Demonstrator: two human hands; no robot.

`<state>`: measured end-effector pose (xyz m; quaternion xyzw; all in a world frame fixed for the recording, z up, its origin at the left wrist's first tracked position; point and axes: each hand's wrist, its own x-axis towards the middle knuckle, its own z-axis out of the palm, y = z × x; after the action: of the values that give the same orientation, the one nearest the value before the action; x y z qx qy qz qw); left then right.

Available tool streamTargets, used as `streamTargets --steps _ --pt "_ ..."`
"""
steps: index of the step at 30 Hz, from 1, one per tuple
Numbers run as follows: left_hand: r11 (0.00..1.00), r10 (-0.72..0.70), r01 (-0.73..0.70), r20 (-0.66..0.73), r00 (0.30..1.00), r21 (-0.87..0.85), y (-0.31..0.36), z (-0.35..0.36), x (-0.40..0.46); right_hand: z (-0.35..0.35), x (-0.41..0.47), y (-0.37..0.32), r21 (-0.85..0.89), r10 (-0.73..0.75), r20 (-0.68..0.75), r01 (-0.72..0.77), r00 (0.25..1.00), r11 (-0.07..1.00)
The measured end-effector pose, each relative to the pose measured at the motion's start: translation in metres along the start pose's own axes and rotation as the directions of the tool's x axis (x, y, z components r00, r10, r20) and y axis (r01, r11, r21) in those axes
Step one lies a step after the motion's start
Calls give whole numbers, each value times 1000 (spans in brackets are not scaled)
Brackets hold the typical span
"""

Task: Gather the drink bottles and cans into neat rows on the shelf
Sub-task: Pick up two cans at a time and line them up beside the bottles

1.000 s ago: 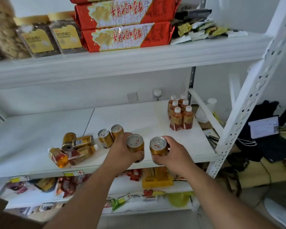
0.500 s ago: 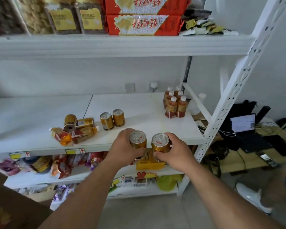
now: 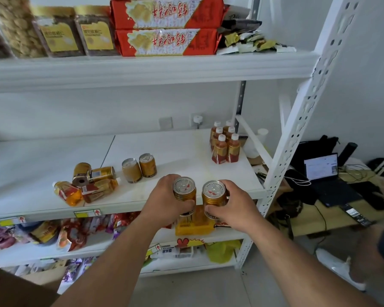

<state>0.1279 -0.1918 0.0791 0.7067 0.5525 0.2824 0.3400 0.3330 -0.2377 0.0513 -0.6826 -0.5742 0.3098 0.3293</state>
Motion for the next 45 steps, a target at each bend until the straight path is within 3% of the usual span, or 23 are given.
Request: streamTargets --steps 11,19,30,45 --pt "998 32 -28 -91 995 55 46 38 67 -50 79 36 48 -62 65 59 996 997" --pt "996 -25 35 -127 992 80 50 59 111 -62 126 51 66 -71 108 64 992 996" --pt "992 -72 81 -85 994 98 2 31 209 -20 220 36 32 -38 120 35 992 999" --pt "993 -3 1 16 1000 118 -59 7 323 54 349 27 -10 47 -10 -47 999 999"
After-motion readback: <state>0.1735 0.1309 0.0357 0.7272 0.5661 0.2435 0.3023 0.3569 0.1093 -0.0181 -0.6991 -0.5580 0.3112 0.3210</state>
